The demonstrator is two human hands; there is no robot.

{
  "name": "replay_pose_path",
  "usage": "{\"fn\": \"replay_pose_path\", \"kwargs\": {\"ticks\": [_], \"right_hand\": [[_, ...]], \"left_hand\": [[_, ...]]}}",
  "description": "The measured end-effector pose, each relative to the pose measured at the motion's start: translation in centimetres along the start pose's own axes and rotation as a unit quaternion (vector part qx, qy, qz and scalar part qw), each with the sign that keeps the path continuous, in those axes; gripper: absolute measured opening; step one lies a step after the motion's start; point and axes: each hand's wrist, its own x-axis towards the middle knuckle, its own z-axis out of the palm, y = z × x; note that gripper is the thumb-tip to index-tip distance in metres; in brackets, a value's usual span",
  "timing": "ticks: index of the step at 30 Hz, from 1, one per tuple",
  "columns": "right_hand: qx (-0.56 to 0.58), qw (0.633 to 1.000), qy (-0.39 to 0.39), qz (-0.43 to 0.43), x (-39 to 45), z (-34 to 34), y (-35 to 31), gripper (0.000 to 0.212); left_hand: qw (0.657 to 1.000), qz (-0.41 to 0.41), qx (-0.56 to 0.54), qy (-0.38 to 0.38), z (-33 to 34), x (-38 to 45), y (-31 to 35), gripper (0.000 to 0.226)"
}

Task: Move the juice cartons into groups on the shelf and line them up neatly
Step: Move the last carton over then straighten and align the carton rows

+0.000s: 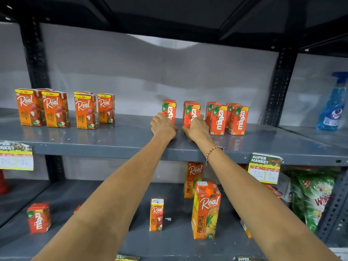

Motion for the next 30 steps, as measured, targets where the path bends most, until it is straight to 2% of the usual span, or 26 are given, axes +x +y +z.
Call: {"fn": "replay_pose_path", "kwargs": {"ticks": [5,8,11,13,15,17,18,22,26,30], "right_hand": [[0.002,1.000,-0.020,0.005,-0.6,-0.6,-0.1,0.064],[-0.034,0.999,-0.011,-0.002,-2.4,-1.4,0.3,0.053],[-0.082,0.995,0.046,-0.044,-5.6,-1.0,-0.5,0.034],[-0.060,0.991,0.068,-0.101,-7.8,0.4,-2.8,0.027],[-0.013,0.988,0.059,-0.139,-9.1,2.4,-6.3,0.022],[0.016,0.988,0.035,-0.153,-9.6,4.6,-10.1,0.021],[0.023,0.987,0.025,-0.155,-9.8,5.8,-12.0,0.022],[0.089,0.987,0.006,-0.136,-10.0,9.9,-18.0,0.043],[0.130,0.985,-0.004,-0.112,-9.2,12.8,-22.0,0.058],[0.143,0.987,-0.046,-0.054,-8.4,14.8,-24.2,0.083]], "left_hand": [[1.000,-0.001,0.007,-0.019,-0.6,-0.4,0.1,0.071],[0.999,0.000,0.003,-0.036,-2.2,-1.3,-0.8,0.073],[0.995,0.082,0.027,-0.059,-6.1,-2.8,-4.1,0.054],[0.992,0.122,0.020,-0.008,-9.8,-3.2,-8.0,0.038],[0.987,0.125,-0.009,0.100,-14.1,-2.9,-12.4,0.029],[0.976,0.092,-0.012,0.197,-18.1,-2.1,-16.5,0.036],[0.973,0.069,0.000,0.220,-19.7,-1.5,-18.2,0.043],[0.983,0.004,0.055,0.178,-22.7,0.8,-21.9,0.061],[0.994,0.011,0.040,0.098,-22.6,2.3,-23.2,0.080],[0.996,0.013,0.067,0.057,-22.3,3.7,-23.4,0.085]]}}
